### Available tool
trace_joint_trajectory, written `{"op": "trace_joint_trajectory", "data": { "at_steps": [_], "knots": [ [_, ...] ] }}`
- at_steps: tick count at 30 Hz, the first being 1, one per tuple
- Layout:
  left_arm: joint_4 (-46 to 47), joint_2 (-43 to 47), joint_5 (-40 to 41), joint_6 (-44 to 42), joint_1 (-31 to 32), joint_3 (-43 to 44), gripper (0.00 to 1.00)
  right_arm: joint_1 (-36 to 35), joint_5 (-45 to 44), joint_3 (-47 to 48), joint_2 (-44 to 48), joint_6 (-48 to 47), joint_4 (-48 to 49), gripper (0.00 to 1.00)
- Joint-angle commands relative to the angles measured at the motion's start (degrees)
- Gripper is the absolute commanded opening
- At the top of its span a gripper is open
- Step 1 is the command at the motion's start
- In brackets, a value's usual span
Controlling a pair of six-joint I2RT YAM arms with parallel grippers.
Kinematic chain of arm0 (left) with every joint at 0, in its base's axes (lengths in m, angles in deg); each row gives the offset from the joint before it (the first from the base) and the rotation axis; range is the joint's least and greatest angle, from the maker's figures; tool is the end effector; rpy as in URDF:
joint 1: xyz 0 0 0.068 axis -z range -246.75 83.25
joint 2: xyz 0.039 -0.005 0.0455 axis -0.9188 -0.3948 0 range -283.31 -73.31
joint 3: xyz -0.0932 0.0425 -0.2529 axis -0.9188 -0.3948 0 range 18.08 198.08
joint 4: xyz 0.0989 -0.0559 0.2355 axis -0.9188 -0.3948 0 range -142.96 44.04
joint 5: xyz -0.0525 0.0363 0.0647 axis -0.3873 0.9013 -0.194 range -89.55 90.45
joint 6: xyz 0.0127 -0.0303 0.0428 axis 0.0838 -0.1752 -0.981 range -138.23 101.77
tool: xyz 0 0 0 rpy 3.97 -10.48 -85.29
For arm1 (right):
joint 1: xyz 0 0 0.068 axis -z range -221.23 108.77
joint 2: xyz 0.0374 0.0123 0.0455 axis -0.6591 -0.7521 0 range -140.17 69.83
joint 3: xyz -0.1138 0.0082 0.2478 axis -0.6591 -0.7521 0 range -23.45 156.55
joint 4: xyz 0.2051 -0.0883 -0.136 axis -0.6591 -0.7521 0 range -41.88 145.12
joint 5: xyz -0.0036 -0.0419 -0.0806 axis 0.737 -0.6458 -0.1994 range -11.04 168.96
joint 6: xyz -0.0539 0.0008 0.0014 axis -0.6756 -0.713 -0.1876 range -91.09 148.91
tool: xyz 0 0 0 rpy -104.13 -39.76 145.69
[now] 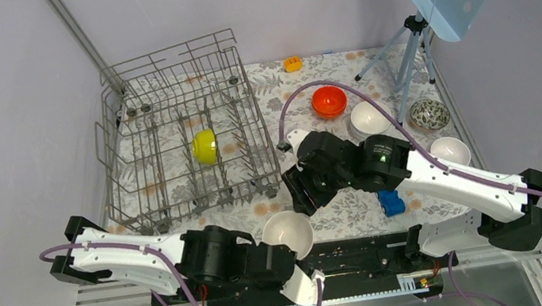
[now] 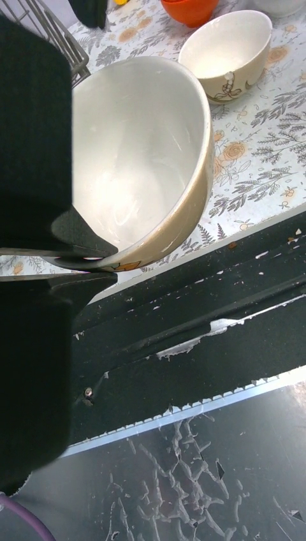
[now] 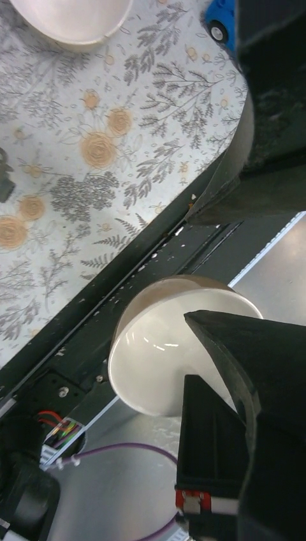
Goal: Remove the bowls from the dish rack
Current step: Place the bowl with the bowl.
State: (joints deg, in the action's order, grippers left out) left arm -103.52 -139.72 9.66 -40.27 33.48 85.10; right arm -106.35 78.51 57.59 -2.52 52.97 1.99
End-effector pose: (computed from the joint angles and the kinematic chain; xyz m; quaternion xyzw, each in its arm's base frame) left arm -0.0332 -0.2157 0.3266 0.8259 0.4813 -0.1190 0.2685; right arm 0.1061 0.2279 0.3846 -0.3220 0.8640 0.2692 0.2783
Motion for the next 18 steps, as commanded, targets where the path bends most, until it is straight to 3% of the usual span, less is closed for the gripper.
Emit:
{"op": "trace_joint_trajectory", "data": {
  "at_steps": [1, 18],
  "knots": [
    [2.32, -0.19, 4.27, -0.14, 1.89, 3.68, 0.0, -1.84, 0.12, -2.39, 1.71, 2.07, 0.6, 0.58],
    [1.73, -0.78, 6.6, 1.67, 4.52, 4.61, 0.0, -6.27, -0.43, -6.63, 1.29, 4.54, 0.81, 0.41]
  ]
}}
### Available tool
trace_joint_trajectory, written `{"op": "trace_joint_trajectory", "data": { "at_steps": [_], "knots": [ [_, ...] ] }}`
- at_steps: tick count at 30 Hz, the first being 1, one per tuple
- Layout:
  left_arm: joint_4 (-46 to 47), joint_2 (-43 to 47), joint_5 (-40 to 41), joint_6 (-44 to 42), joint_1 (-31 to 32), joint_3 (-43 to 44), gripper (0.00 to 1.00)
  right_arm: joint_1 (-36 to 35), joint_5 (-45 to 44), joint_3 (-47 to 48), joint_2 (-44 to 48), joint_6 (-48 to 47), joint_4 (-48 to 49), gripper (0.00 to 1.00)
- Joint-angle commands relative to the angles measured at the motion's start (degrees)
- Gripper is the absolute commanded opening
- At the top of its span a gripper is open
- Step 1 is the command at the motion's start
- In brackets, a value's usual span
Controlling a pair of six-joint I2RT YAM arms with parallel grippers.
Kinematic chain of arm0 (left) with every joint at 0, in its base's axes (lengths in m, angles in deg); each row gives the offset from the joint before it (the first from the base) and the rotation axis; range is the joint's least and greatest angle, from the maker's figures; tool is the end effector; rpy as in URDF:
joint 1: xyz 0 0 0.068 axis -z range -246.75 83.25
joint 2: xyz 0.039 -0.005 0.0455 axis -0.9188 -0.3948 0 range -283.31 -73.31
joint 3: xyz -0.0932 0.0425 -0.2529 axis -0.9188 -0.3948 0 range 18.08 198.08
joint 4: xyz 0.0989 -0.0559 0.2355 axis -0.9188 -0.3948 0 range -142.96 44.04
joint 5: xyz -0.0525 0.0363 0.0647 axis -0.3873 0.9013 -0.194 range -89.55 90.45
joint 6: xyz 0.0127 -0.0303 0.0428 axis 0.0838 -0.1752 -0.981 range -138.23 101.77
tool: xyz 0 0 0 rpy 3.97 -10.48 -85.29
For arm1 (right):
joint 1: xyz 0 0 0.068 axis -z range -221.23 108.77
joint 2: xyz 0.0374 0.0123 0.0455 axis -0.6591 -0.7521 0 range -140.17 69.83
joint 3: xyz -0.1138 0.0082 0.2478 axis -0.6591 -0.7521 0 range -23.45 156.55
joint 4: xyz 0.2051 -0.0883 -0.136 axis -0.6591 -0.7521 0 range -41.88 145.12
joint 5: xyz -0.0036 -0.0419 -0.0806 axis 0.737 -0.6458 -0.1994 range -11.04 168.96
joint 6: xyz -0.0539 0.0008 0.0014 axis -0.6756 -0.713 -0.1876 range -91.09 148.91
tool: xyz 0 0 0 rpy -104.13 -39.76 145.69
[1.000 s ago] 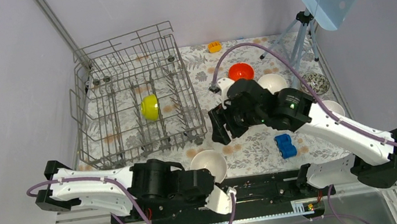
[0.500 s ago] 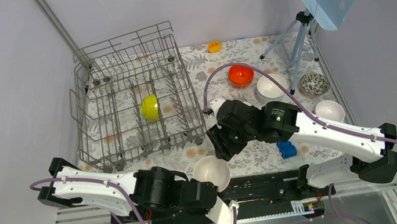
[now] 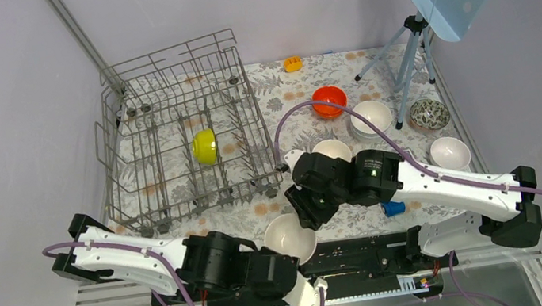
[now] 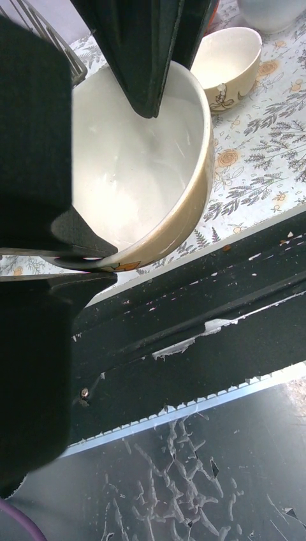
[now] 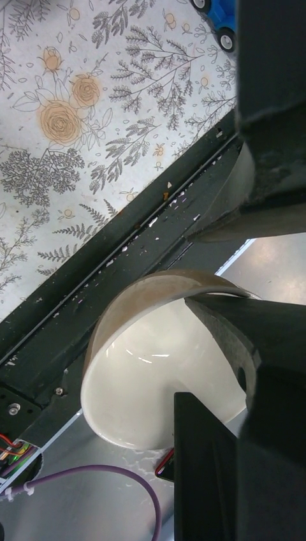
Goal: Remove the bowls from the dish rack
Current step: Place the bowl with the bowl.
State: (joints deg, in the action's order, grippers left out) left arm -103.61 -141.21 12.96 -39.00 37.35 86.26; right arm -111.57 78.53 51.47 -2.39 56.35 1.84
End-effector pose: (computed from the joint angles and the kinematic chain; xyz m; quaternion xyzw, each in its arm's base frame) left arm -0.0472 -0.2191 0.3278 0.8316 0.4686 -0.1075 0.2781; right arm 0.0847 0.2362 0.3516 -0.3431 0.8766 0.2518 0.2244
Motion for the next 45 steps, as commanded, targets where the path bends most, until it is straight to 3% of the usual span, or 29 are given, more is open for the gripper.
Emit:
{"op": "trace_joint_trajectory", "data": {
  "at_steps": [1, 6, 11, 14, 15, 18, 22, 23, 24, 31, 37, 40, 45],
  "knots": [
    [1.83, 0.73, 3.38, 0.61, 0.73, 3.42, 0.0, -1.17, -0.49, -0.66, 1.2, 1.34, 1.18, 0.39],
    [2.15, 0.88, 4.32, 1.62, 0.85, 2.93, 0.0, -1.75, -0.25, -1.07, 1.32, 2.09, 2.26, 0.26],
    [4.02, 1.82, 5.49, 3.26, 0.8, 1.95, 0.0, -2.32, -0.39, -1.48, 1.44, 3.07, 3.56, 0.01],
    [5.14, 2.64, 8.11, 4.97, 0.85, 1.54, 0.05, -2.34, -2.37, -1.74, 2.48, 3.86, 4.14, 0.0],
    [5.36, 2.93, 8.66, 5.66, 0.85, 1.52, 0.1, -2.34, -3.22, -1.94, 3.05, 4.24, 4.33, 0.0],
    [6.16, 3.95, 11.76, 8.54, 0.85, 1.7, 0.42, -2.34, -6.56, -2.54, 4.83, 5.28, 5.17, 0.0],
    [6.32, 5.31, 17.58, 13.38, 0.85, 3.55, 0.73, -2.33, -9.18, -3.17, 6.99, 6.07, 6.05, 0.0],
    [6.25, 5.76, 19.25, 14.46, 0.85, 3.96, 0.95, -2.33, -9.5, -3.3, 7.63, 6.32, 6.28, 0.0],
    [6.23, 6.21, 20.89, 15.89, 0.85, 4.3, 0.98, -2.34, -9.9, -3.43, 7.94, 6.38, 6.42, 0.0],
    [5.4, 9.42, 24.48, 24.79, 0.84, 5.67, 0.99, -2.34, -14.27, -4.35, 11.61, 7.26, 5.18, 0.0],
    [18.79, 16.68, 28.72, 38.42, 0.76, -0.3, 0.99, -2.34, -24.07, -7.74, 17.17, 10.24, 3.24, 0.0],
    [27.0, 19.81, 38.02, 48.93, 0.68, -4.09, 0.99, -2.34, -29.23, -10.28, 19.06, 12.63, 2.57, 0.0],
    [23.14, 18.62, 50.18, 75.48, 0.17, -5.6, 0.99, -2.34, -35.32, -12.77, 20.4, 16.56, 2.54, 0.0]
  ]
}}
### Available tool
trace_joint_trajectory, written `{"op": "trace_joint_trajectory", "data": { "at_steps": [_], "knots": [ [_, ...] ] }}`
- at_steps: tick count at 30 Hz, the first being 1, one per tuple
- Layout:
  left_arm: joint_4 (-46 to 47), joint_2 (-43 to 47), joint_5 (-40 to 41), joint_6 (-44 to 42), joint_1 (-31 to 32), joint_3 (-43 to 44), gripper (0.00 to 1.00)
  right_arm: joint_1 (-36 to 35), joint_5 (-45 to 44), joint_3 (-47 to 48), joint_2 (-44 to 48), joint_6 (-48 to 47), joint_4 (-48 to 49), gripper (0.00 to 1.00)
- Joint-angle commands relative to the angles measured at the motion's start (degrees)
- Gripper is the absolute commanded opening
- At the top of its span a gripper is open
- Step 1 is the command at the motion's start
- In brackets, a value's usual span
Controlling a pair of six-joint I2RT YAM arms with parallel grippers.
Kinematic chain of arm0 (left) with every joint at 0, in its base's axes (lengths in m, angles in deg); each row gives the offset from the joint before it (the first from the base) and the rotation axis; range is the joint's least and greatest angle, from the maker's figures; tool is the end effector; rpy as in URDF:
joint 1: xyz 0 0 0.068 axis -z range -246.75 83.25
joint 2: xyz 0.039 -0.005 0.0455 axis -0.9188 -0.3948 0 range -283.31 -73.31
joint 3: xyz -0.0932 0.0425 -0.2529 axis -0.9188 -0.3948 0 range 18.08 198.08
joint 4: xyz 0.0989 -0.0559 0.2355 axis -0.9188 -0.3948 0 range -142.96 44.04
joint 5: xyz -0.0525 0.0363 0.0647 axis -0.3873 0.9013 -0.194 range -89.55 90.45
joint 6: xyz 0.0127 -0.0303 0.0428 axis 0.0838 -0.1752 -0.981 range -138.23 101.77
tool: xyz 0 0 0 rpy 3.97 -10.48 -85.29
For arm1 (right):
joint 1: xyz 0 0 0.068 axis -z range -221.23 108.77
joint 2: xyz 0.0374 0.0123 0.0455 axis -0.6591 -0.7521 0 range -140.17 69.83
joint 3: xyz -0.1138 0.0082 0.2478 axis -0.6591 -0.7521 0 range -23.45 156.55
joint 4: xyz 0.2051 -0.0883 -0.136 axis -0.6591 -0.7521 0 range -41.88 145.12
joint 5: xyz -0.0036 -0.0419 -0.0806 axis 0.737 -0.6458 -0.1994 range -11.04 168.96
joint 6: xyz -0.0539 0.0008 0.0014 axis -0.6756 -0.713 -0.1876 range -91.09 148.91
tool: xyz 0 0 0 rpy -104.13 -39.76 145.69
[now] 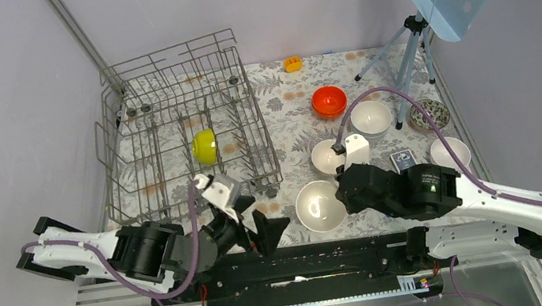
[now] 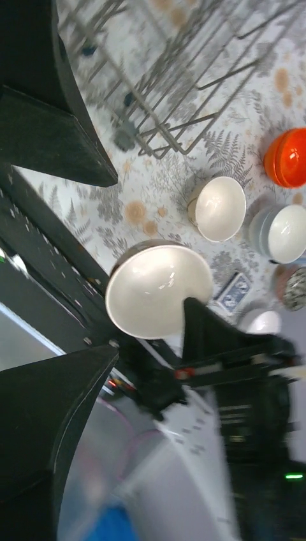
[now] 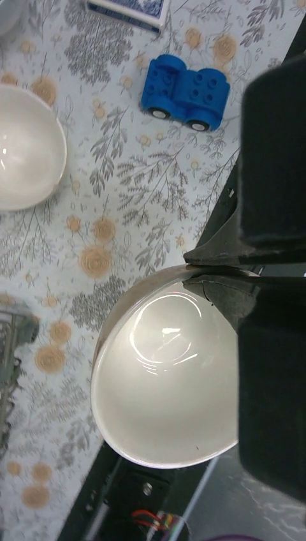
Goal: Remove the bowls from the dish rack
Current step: Place the bowl with the bowl.
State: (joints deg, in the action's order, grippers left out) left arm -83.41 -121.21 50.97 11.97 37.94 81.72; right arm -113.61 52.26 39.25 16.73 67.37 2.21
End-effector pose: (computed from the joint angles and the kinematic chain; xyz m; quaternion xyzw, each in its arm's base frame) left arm -0.0121 -0.1542 0.3979 0.2624 0.7408 -0.3333 0.5209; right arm 0.0668 0.1573 0.3520 -0.1731 0.8811 0.1971 0.3934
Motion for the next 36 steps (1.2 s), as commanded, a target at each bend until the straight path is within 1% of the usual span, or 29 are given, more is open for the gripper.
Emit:
{"op": "trace_joint_trajectory", "data": {
  "at_steps": [1, 3, 6, 8, 12, 14, 16, 19, 21, 23, 30, 36],
  "knots": [
    [1.96, -2.27, 12.94, 28.52, -0.56, -0.91, 0.99, -0.31, -10.04, -0.78, 1.33, 6.28, 2.3, 0.0],
    [-0.26, -4.72, 13.97, 34.67, -0.82, 0.05, 0.99, -0.3, -11.42, -0.91, 1.13, 7.37, 2.92, 0.0],
    [-6.64, -10.38, 15.13, 44.01, -2.12, 4.03, 0.99, -0.31, -13.02, -0.66, 0.13, 8.69, 3.72, 0.0],
    [-11.64, -13.84, 12.16, 48.69, -6.73, 6.78, 0.99, -0.33, -13.65, -0.66, -0.66, 8.98, 4.75, 0.0],
    [-11.43, -18.82, -0.01, 47.0, -16.9, 7.75, 0.99, -0.31, -14.23, -0.16, -2.71, 9.05, 6.36, 0.0],
    [-10.22, -19.62, -2.65, 46.69, -18.97, 6.89, 0.99, -0.27, -14.51, 0.25, -3.36, 9.22, 6.75, 0.0],
    [-8.82, -19.54, -3.28, 46.55, -19.56, 5.99, 0.97, -0.22, -14.81, 0.4, -3.43, 9.56, 6.99, 0.0],
    [-7.82, -19.67, -3.33, 45.74, -20.29, 5.22, 0.87, -0.22, -15.31, 0.85, -3.86, 9.81, 7.37, 0.0],
    [-7.83, -20.45, -3.72, 45.42, -20.86, 4.98, 0.75, -0.22, -15.27, 1.33, -4.42, 9.98, 7.41, 0.0],
    [-7.82, -21.15, -4.0, 45.39, -21.01, 4.6, 0.66, -0.22, -15.05, 1.39, -4.76, 10.14, 7.74, 0.0],
    [-8.57, -23.4, -3.56, 45.35, -21.01, 3.37, 0.47, -0.22, -14.46, 1.28, -4.9, 10.41, 8.6, 0.0],
    [-9.48, -24.64, -2.81, 45.61, -21.01, 3.61, 0.34, -0.22, -13.98, 1.96, -4.64, 10.58, 8.62, 0.0]
  ]
}}
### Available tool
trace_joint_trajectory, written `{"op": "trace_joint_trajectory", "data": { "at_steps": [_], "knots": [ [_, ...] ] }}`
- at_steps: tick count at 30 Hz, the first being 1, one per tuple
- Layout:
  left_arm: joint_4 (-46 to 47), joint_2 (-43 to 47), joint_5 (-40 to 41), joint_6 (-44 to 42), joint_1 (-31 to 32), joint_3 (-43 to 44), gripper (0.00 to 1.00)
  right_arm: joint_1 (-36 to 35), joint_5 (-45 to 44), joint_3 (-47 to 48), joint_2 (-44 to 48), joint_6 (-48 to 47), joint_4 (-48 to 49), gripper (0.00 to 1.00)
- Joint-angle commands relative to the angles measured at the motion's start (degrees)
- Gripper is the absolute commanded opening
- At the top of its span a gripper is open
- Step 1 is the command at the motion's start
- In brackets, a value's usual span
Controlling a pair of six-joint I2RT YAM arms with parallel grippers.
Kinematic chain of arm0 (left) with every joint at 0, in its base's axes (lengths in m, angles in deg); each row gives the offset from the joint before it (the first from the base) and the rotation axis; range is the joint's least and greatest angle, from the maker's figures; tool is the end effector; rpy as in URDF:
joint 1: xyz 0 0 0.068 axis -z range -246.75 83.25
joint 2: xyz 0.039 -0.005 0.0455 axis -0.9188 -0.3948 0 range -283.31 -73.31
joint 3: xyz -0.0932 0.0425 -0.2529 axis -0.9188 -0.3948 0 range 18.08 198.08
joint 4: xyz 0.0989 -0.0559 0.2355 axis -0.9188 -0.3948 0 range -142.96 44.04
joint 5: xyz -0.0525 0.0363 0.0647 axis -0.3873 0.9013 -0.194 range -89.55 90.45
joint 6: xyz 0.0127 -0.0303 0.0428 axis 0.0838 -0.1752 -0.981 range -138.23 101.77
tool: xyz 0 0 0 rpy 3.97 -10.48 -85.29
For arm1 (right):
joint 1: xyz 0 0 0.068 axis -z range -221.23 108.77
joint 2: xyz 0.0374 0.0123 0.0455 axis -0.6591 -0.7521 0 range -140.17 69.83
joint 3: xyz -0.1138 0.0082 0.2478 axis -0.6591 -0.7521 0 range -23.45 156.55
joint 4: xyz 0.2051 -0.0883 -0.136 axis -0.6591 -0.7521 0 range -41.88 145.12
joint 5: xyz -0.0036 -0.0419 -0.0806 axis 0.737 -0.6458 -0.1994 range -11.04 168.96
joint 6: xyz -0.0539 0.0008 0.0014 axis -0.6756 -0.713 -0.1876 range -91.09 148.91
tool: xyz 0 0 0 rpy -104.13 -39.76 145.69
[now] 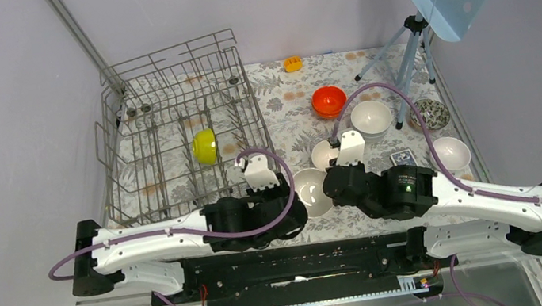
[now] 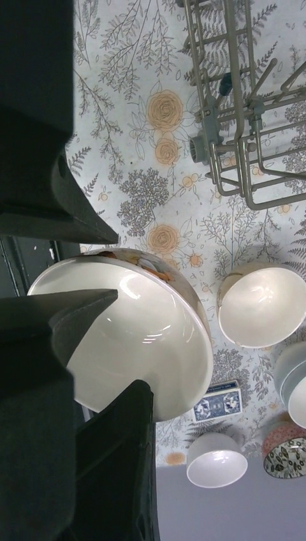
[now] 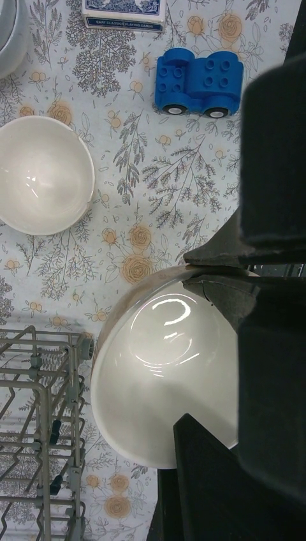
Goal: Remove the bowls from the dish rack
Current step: Place the bowl with the bowl.
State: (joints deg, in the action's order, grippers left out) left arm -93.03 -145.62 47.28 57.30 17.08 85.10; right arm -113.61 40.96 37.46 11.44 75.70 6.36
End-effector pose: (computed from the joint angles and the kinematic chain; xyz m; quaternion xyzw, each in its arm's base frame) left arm 0.0525 -0.2451 0.3243 -0.0649 0.8756 -0.2239 0.4231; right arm 0.0798 0.1786 0.3353 -0.0761 0.8825 0.1509 0.4390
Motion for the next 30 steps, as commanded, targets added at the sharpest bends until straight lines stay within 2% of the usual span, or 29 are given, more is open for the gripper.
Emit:
{"op": "trace_joint_trajectory", "data": {
  "at_steps": [1, 9, 14, 18, 19, 23, 30],
  "knots": [
    [0.14, -0.23, 0.86, 0.32, -0.16, 0.21, 0.33, -0.22, -2.58, 3.78, 0.65, 2.21, 4.38, 0.0],
    [0.15, -1.45, 0.85, -0.1, -0.16, 0.81, 0.2, -0.22, -0.94, 3.87, 0.04, 2.3, 5.22, 0.0],
    [0.14, -1.56, 0.85, -0.12, -0.15, 0.75, 0.0, -0.22, 0.25, 3.97, -0.64, 1.65, 5.89, 0.0],
    [0.16, -1.17, 0.88, 0.1, -0.16, 0.64, 0.0, -0.22, 1.68, 2.4, -0.15, 0.33, 7.96, 0.0],
    [0.14, -0.97, 0.83, 0.25, -0.16, 0.58, 0.0, -0.22, 1.87, 1.98, 0.06, 0.04, 8.34, 0.02],
    [0.14, 0.1, 0.59, 1.64, -0.12, 0.29, 0.0, -0.22, 2.22, 1.97, 0.34, -0.94, 8.14, 0.2],
    [0.14, 0.77, 0.35, 3.16, -0.12, 1.21, 0.0, -0.22, 2.04, 2.98, 0.55, -1.89, 5.58, 0.35]
  ]
}}
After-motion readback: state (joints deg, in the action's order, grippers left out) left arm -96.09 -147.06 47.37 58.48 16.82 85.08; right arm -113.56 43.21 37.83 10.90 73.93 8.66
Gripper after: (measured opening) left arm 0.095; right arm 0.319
